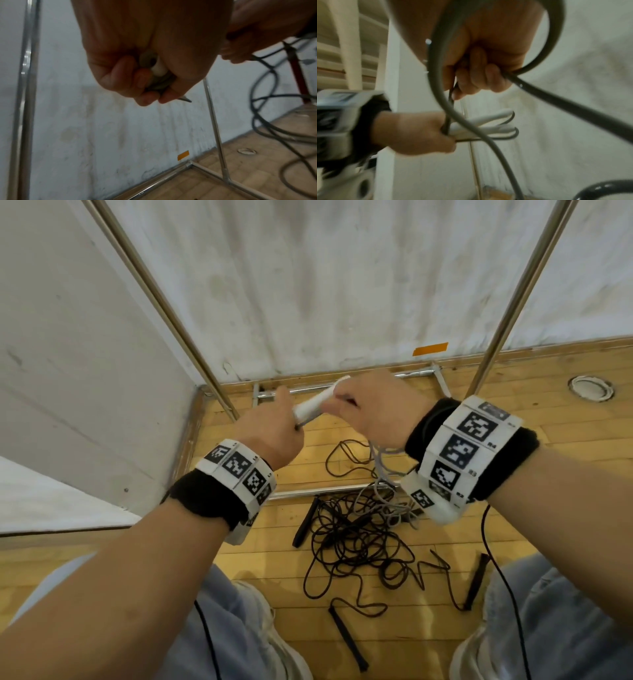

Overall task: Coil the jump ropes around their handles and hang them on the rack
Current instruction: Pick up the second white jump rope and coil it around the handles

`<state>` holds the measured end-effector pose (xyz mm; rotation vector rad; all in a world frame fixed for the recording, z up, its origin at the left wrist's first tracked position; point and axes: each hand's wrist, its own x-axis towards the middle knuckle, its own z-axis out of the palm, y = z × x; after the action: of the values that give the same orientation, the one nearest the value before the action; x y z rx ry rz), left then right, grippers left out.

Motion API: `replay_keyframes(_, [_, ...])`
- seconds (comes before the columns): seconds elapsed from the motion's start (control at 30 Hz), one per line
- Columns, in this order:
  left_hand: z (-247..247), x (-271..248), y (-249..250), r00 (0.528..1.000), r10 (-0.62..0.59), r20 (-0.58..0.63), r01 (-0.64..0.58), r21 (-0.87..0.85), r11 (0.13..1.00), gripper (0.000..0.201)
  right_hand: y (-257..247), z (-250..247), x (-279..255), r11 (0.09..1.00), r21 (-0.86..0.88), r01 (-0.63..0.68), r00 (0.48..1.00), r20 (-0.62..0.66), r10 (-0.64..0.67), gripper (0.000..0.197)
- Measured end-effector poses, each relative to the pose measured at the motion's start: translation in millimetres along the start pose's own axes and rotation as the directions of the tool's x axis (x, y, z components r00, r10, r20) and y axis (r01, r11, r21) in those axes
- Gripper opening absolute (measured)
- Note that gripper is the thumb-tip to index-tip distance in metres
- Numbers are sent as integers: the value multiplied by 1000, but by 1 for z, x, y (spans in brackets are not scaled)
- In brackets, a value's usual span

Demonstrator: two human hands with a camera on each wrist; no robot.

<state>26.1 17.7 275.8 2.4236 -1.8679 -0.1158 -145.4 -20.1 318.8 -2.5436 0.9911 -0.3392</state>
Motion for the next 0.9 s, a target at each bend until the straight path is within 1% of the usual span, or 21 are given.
replay_keyframes(0.07, [2,-5,9,996,72,47,-73,8,997,21,11,-8,5,998,15,-66,992,-106,67,39])
replay_keyframes(0.13, [0,-9,16,989,125,78,-121,-48,991,20,22,-14,8,993,1,-120,975,-188,118,45])
replay_keyframes(0.27, [-12,-10,17,975,212,65,-198,-171,965,17,38,-23,9,979,-36,-200,937,-300,181,50])
replay_keyframes(0.3, [-16,-11,18,968,240,67,-223,-192,956,16,40,-25,8,979,-25,-202,935,-304,184,50])
replay_keyframes(0.37, [-21,-15,21,946,312,87,-285,-233,930,15,45,-27,9,982,23,-187,945,-268,186,49])
replay_keyframes(0.4, [-23,-17,23,932,347,104,-311,-261,914,17,46,-28,8,981,77,-181,952,-238,194,50])
replay_keyframes(0.47, [-30,-22,27,910,398,114,-339,-345,875,20,48,-34,6,953,250,-170,952,-206,224,53])
replay_keyframes(0.53, [-39,-23,28,905,421,68,-352,-437,828,21,49,-42,4,869,473,-143,947,-189,259,57])
replay_keyframes(0.57, [-44,-24,28,905,424,36,-360,-468,808,22,49,-45,3,796,592,-125,952,-155,264,57])
replay_keyframes(0.63, [-50,-26,28,902,431,-6,-380,-485,788,24,48,-47,0,598,795,-101,973,-45,225,46])
replay_keyframes(0.7, [-55,-28,30,893,449,-19,-400,-490,775,17,50,-46,-1,420,899,-124,982,51,181,37])
replay_keyframes(0.73, [-57,-29,31,891,453,-28,-405,-501,765,14,52,-44,0,343,926,-158,978,100,181,34])
replay_keyframes(0.77, [-58,-29,32,893,448,-44,-403,-521,752,16,54,-40,0,247,949,-197,969,149,198,32])
replay_keyframes(0.8, [-60,-29,33,896,439,-59,-398,-545,738,15,54,-36,0,176,957,-229,961,193,201,31])
replay_keyframes(0.83, [-61,-28,33,901,426,-76,-391,-565,726,14,54,-30,1,165,956,-243,958,209,197,33])
replay_keyframes(0.9, [-61,-26,34,920,374,-118,-365,-606,706,20,50,-13,2,301,920,-250,963,203,179,36])
